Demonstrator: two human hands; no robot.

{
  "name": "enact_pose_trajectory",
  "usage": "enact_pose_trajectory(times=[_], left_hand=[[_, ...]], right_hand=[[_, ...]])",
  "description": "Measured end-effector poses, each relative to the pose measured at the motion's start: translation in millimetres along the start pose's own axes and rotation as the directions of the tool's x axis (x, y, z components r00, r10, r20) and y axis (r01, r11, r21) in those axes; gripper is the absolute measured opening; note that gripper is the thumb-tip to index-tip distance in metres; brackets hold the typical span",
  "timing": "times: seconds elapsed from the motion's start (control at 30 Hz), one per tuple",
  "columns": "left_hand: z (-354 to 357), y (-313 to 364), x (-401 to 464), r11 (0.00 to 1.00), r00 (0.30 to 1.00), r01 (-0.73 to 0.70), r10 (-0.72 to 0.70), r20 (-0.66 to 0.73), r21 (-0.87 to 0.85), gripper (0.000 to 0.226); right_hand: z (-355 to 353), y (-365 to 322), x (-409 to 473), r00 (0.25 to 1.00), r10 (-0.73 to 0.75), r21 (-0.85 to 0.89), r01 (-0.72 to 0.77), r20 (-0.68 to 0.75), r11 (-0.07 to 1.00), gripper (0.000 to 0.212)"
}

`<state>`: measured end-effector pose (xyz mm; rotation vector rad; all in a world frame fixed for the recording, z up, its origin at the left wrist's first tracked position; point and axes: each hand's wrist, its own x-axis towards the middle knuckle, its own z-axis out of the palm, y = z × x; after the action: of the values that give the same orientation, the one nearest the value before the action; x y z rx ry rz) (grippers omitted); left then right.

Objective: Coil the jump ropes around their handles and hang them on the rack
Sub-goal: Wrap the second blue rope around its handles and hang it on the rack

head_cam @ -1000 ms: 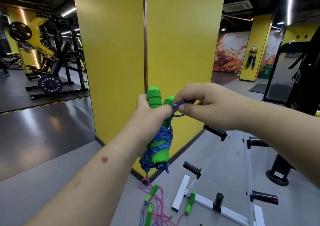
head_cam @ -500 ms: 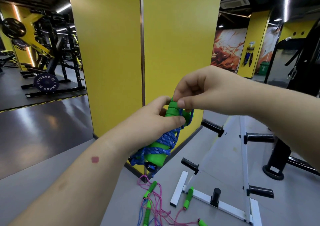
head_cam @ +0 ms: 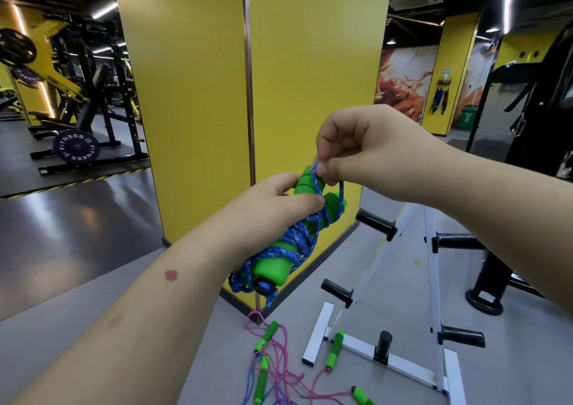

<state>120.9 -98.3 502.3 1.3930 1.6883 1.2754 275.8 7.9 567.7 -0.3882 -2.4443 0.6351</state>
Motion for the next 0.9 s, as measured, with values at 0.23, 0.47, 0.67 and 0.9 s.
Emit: enact_pose_trajectory(times=[0.23, 0.47, 0.67, 0.9], left_hand=[[0, -17, 8, 0.959, 0.998, 0.044, -0.057, -0.041, -0.279, 0.025], [-4, -25, 4, 0.881, 0.998, 0.057, -0.050, 0.029, -0.470, 0.035], [-2, -26, 2, 0.909, 0.999, 0.036, -0.037, 0.006, -0.416, 0.025], [-1, -28, -3, 0.893, 0.993, 0.063, -0.010, 0.122, -0.445, 0.039]], right_hand=[[-2, 10, -3, 0.996, 0.043, 0.045, -0.047, 0.074, 0.998, 0.011], [-5, 20, -1, 0.993, 0.107, -0.225, -0.094, 0.043, 0.970, 0.020], [2, 21, 3, 0.998, 0.066, -0.317, -0.060, 0.009, 0.947, 0.014], [5, 22, 7, 0.998, 0.054, -0.100, -0.052, 0.016, 0.994, 0.026]])
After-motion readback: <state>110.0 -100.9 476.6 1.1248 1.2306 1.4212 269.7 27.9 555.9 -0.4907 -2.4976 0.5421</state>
